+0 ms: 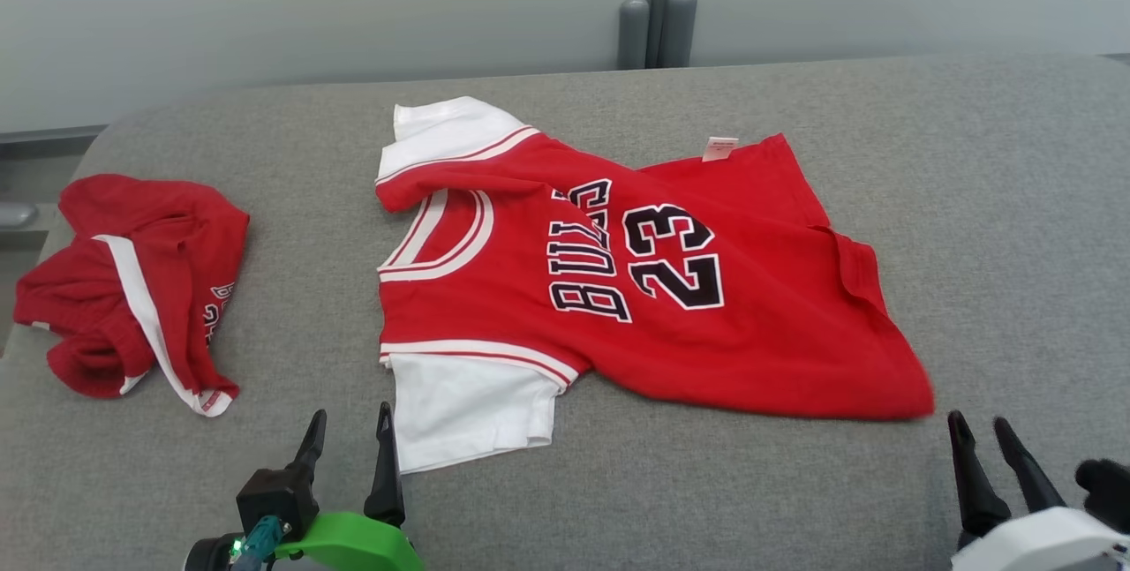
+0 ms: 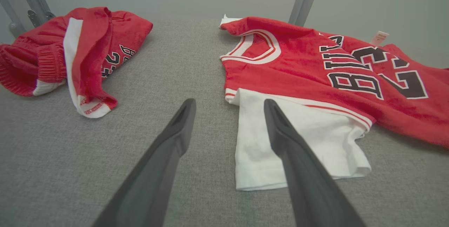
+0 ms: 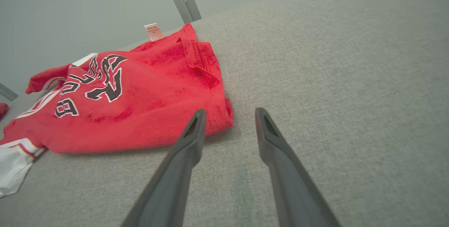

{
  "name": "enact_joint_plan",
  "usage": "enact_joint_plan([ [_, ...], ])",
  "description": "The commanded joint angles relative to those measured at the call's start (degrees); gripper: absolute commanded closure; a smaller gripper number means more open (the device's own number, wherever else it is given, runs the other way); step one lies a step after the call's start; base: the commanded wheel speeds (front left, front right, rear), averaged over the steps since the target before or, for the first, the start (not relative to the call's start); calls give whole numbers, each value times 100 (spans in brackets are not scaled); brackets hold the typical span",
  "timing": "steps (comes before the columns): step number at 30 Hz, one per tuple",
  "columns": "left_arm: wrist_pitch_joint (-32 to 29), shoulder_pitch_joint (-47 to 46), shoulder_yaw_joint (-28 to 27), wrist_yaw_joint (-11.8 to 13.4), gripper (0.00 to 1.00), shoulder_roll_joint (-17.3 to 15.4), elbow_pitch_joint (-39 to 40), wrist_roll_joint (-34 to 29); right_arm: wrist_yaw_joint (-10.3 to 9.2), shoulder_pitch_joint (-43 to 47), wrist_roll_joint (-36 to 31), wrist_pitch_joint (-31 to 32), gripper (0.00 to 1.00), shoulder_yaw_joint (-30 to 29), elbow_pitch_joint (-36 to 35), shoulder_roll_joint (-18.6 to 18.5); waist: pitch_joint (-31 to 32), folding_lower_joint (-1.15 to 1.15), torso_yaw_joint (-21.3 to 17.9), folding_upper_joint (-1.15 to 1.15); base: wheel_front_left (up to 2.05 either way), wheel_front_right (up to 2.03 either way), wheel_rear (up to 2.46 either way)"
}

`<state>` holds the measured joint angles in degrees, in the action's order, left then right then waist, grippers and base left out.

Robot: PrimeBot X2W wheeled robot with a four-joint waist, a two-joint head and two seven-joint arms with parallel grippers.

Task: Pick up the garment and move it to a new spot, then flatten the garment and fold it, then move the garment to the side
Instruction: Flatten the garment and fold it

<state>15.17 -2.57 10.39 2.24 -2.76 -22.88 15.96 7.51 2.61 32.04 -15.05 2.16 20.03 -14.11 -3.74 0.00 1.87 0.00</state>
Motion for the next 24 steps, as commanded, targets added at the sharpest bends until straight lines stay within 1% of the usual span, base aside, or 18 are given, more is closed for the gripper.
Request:
enact_joint_plan([
  [1,-5,85,-20,14,0,-24,-15,17,-4,48,25,-18,0,-50,-25,-23,78,0,-148,0,0,0,0],
  [4,-4,109,-59,-4,0,-23,-38,11,-2,360,-55,-18,0,-329,-125,36,114,0,-254,0,0,0,0],
  [8,-5,94,-50,-17,0,-24,-68,-10,-2,360,-181,-18,0,-515,-301,106,183,0,-295,0,0,0,0],
  [15,-5,174,-50,-5,0,-23,-122,-59,-2,67,-616,-18,0,-554,-429,272,346,0,-100,0,0,0,0],
  [24,-5,436,-298,50,0,-23,54,-328,-2,-134,-1266,-18,0,-617,-514,672,538,0,22,0,0,0,0],
])
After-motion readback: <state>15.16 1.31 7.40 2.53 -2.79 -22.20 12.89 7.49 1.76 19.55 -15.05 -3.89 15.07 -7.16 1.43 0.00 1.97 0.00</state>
